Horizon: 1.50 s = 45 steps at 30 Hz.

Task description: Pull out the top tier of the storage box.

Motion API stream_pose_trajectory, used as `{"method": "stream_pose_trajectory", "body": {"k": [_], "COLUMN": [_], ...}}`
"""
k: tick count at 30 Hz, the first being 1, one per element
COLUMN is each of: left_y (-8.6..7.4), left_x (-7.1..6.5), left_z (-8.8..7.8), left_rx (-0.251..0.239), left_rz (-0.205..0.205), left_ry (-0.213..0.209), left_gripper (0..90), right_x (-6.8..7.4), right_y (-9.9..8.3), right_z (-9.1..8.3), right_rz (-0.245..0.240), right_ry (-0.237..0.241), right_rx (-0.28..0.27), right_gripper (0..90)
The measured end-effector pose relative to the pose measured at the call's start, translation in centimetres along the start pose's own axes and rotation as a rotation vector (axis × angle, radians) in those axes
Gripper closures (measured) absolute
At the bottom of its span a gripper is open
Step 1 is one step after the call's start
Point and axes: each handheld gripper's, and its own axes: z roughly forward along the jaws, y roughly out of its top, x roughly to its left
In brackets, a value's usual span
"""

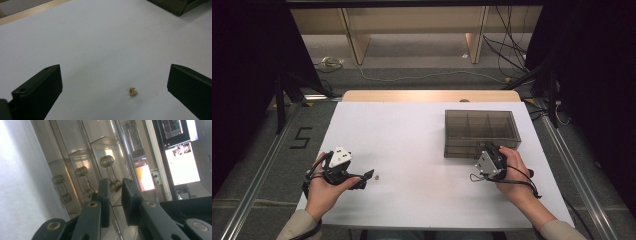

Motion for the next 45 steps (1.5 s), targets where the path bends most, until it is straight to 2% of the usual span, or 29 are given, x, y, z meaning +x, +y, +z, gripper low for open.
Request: {"method": "stream_pose_trajectory", "body": {"k": [1, 5, 10, 12, 13, 21, 23, 31, 32, 36, 40, 41, 42, 45], "left_y": [0.0, -0.05, -0.09, -0.1, -0.12, -0.22, -0.23, -0.31, -0.31, -0.33, -0.32, -0.33, -0.33, -0.34], "left_x": [0.01, 0.09, 0.14, 0.15, 0.17, 0.29, 0.33, 0.46, 0.48, 0.46, 0.47, 0.46, 0.48, 0.45], "left_z": [0.01, 0.03, 0.05, 0.04, 0.05, 0.09, 0.07, 0.07, 0.06, 0.1, 0.06, 0.07, 0.06, 0.06], "left_rx": [0.001, 0.002, 0.002, 0.002, 0.003, 0.005, 0.009, 0.009, 0.009, 0.009, 0.009, 0.006, 0.008, 0.009], "left_rz": [0.001, 0.001, 0.002, 0.002, 0.003, 0.0, 0.003, -0.002, -0.002, -0.004, -0.003, -0.006, -0.004, -0.004], "left_ry": [0.001, 0.002, 0.005, 0.006, 0.007, 0.011, 0.011, 0.013, 0.014, 0.013, 0.015, 0.015, 0.015, 0.014], "left_gripper": [0.0, 0.0, 0.0, 0.0, 0.0, 0.0, 0.0, 0.0, 0.0, 0.0, 0.0, 0.0, 0.0, 0.0], "right_x": [-0.04, 0.15, 0.11, 0.1, 0.19, 0.17, 0.09, 0.14, 0.25, 0.29, 0.35, 0.27, 0.38, 0.36], "right_y": [0.0, 0.11, 0.11, 0.1, 0.12, 0.11, 0.06, 0.0, 0.04, 0.05, 0.03, 0.0, 0.03, -0.01], "right_z": [0.02, -0.04, -0.02, -0.02, -0.05, -0.05, -0.07, -0.2, -0.28, -0.35, -0.5, -0.51, -0.57, -0.62], "right_rz": [-0.017, -0.008, -0.032, -0.031, -0.012, -0.014, -0.031, -0.03, -0.016, -0.013, -0.014, -0.03, -0.015, -0.021], "right_ry": [-0.001, -0.006, -0.011, -0.01, -0.01, -0.013, -0.01, -0.01, -0.01, -0.01, -0.008, -0.009, -0.006, -0.005], "right_rx": [-0.003, 0.009, 0.004, 0.002, 0.006, 0.004, -0.001, 0.0, 0.005, 0.005, 0.006, -0.001, 0.004, -0.003], "right_gripper": [78.8, 79.1, 79.2, 79.2, 79.2, 79.2, 79.2, 79.2, 79.2, 79.2, 79.2, 79.2, 79.2, 79.2]}}
